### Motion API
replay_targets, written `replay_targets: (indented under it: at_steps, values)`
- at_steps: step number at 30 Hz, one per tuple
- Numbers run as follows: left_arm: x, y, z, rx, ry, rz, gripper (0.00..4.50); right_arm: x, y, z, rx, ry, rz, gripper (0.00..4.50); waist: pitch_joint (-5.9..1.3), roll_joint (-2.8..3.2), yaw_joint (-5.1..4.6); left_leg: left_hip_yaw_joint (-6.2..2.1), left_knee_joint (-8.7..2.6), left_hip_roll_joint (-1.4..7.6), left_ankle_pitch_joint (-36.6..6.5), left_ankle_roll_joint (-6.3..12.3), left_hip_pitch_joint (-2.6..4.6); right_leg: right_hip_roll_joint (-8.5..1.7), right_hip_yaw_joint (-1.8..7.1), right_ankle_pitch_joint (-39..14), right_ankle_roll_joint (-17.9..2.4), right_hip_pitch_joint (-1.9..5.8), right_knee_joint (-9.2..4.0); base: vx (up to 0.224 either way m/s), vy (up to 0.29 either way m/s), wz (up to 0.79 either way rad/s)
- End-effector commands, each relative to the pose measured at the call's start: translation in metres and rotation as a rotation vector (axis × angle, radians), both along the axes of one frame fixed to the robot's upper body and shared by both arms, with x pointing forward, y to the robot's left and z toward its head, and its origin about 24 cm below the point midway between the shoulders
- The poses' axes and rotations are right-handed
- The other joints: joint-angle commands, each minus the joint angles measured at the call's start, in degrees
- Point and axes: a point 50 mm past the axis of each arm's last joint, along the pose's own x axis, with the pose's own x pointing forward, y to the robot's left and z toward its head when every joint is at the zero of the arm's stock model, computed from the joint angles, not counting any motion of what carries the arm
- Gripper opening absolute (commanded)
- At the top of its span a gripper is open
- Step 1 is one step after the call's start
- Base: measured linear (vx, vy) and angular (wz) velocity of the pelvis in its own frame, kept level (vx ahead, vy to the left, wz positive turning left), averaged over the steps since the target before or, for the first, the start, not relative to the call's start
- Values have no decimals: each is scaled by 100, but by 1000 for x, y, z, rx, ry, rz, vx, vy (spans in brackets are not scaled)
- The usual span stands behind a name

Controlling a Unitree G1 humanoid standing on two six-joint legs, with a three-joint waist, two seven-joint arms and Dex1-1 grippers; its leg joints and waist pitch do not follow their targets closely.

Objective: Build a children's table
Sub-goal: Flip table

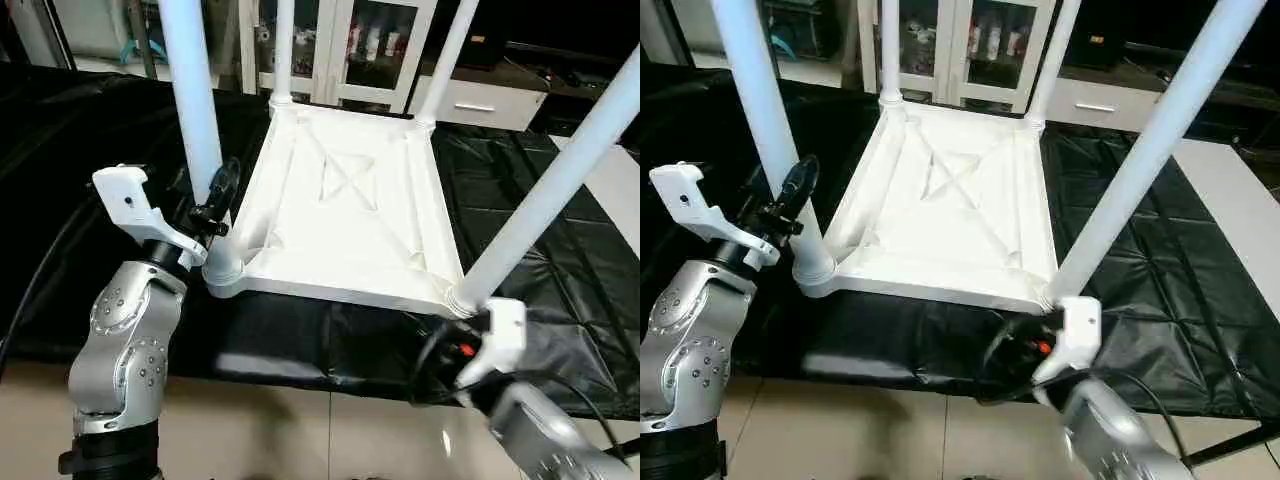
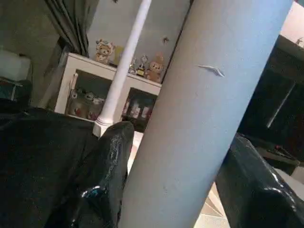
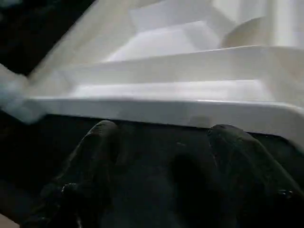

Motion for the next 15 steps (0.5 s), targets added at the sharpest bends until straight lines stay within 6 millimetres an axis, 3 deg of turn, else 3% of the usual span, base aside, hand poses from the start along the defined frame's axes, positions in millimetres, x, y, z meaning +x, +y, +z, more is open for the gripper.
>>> replay_targets:
  at_steps: [1,7,11,15]
  values:
    - [-1,-1,6,-110,-12,10,239,4,-5,-2,47,38,-30,325,-268,5,22,27,-447,12,-1571,-23,41,-34,51,-1441,-574,184,-309,0,0,0]
    - [-3,-5,4,-190,17,11,238,16,3,-8,160,101,-29,325,-294,-4,45,53,-417,9,-1096,15,36,-39,45,-883,-699,224,-256,0,0,0]
    - [-3,-5,-1,-265,49,27,238,23,7,-14,210,153,-51,325,-289,-16,54,60,-413,7,-1092,-17,41,-40,44,-1017,-719,221,-259,0,0,0]
    - [-4,-4,-2,-270,56,29,238,24,6,-14,214,156,-55,325,-285,-12,79,59,-421,8,-1067,-37,39,-32,40,-1069,-586,226,-273,0,0,0]
